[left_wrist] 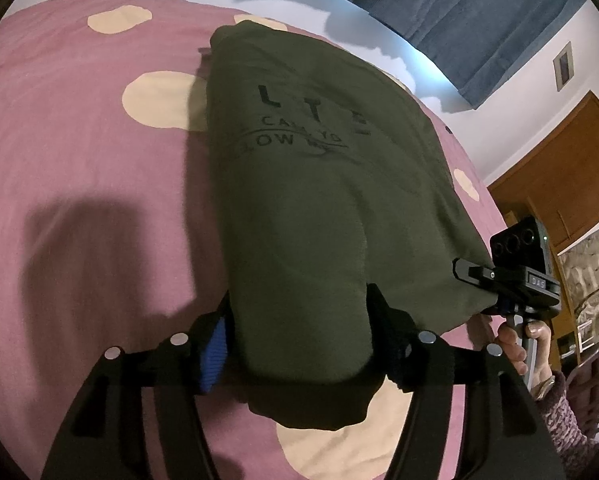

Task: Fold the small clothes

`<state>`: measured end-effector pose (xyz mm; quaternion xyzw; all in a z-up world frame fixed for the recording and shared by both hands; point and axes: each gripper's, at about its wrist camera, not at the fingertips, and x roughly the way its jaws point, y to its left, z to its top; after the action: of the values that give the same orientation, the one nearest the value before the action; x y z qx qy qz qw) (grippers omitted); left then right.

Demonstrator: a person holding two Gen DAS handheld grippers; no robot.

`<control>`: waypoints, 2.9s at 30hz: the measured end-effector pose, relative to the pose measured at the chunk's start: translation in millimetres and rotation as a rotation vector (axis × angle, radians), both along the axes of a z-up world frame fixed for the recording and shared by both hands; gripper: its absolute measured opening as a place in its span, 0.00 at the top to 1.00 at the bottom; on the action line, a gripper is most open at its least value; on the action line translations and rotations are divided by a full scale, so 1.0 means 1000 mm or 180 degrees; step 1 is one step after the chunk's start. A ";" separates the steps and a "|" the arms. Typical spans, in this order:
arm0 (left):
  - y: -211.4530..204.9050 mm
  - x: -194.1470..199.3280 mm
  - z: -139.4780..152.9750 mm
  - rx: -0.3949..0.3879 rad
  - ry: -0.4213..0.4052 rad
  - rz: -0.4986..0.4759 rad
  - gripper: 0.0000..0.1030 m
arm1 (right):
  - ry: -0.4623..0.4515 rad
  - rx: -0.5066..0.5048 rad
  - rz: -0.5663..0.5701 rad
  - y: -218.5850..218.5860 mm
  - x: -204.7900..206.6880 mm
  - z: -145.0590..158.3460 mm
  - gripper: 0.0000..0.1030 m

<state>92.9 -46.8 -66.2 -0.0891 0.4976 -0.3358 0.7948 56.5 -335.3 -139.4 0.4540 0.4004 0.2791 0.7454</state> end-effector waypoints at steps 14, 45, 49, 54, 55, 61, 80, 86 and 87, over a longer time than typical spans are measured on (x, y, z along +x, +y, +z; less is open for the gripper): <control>0.004 -0.008 0.006 0.0097 -0.0155 0.0153 0.25 | -0.0044 0.0048 -0.0139 -0.008 -0.008 0.005 0.59; -0.011 0.114 -0.002 0.0139 0.0073 0.0336 0.18 | 0.0439 -0.0410 -0.0591 -0.068 0.150 0.007 0.72; -0.008 0.112 -0.001 0.0090 0.0097 0.0369 0.17 | 0.0433 -0.0347 -0.0614 -0.073 0.148 0.002 0.83; -0.002 0.096 0.012 0.0203 -0.0055 0.0462 0.17 | 0.0393 -0.0388 -0.0728 -0.076 0.128 0.007 0.82; 0.000 0.091 0.015 0.0228 -0.0102 0.0480 0.17 | 0.0391 -0.0399 -0.0747 -0.078 0.121 0.007 0.81; 0.022 0.041 0.034 0.0421 -0.0409 0.0690 0.17 | 0.0369 -0.0486 -0.0937 -0.084 0.061 0.011 0.71; 0.029 -0.115 0.052 0.1023 -0.0957 0.1203 0.17 | 0.0252 -0.2149 -0.1395 0.000 -0.104 0.044 0.15; 0.021 -0.132 0.053 0.1097 -0.1082 0.1207 0.17 | 0.0142 -0.2693 -0.1191 0.046 -0.105 0.046 0.13; 0.020 -0.133 0.052 0.1103 -0.1090 0.1185 0.17 | 0.0121 -0.2771 -0.1166 0.052 -0.103 0.046 0.13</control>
<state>-39.7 -27.0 -13.7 0.0161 0.3815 -0.1046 0.9183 -46.5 -283.7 -93.1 0.1675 0.4071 -0.0591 0.8959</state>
